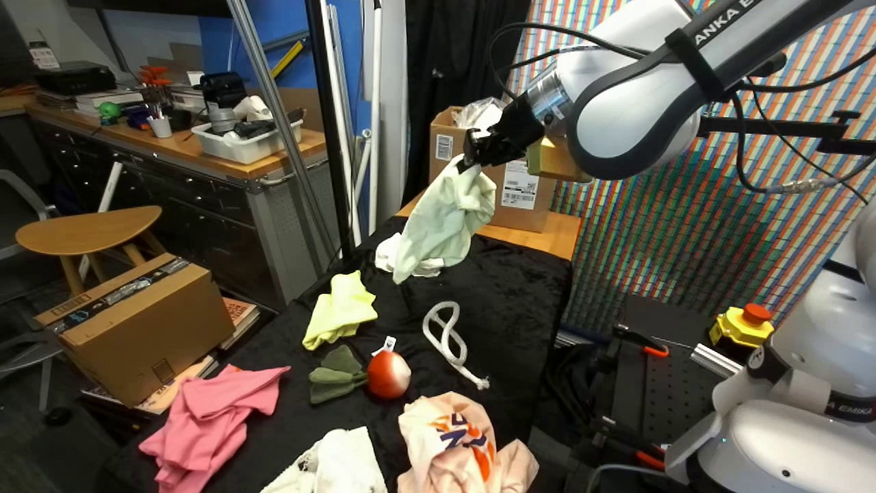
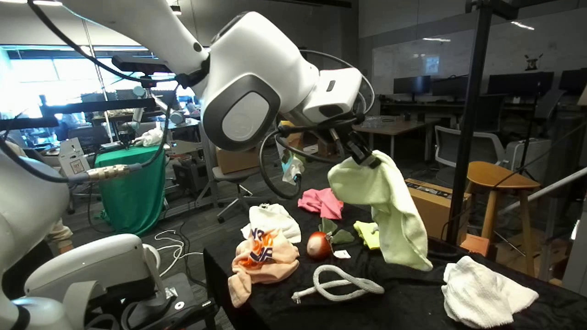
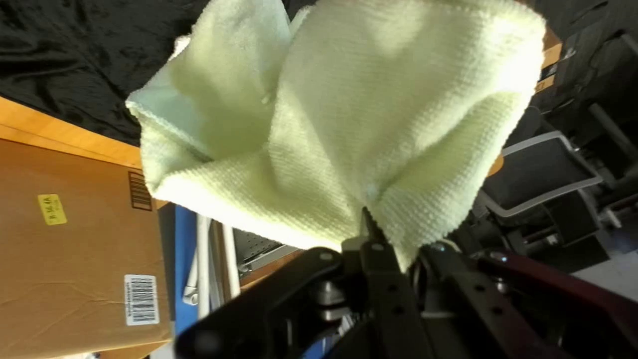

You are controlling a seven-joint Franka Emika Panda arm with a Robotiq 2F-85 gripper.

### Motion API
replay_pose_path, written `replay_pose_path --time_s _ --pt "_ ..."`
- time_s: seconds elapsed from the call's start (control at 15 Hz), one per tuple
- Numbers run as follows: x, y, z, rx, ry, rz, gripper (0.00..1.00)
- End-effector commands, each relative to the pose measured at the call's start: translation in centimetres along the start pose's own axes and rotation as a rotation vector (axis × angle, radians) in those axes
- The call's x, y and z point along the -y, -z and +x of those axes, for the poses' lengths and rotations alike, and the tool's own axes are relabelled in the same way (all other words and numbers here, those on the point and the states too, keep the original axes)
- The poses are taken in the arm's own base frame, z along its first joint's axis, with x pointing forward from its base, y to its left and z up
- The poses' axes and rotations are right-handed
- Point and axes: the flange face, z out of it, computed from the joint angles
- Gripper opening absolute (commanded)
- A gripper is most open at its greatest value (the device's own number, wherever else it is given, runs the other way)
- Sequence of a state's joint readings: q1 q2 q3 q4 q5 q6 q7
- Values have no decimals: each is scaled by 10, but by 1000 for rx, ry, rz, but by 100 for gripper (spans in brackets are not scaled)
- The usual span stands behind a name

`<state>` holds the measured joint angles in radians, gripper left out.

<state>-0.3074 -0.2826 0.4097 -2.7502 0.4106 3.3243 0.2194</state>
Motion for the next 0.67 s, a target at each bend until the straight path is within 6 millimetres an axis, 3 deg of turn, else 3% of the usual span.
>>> replay_pose_path --time_s 0.0,0.33,0.6 --pt "42 14 -19 -7 110 14 9" --pt "97 2 -47 46 229 -28 9" --pt "125 -23 -33 33 228 -83 9"
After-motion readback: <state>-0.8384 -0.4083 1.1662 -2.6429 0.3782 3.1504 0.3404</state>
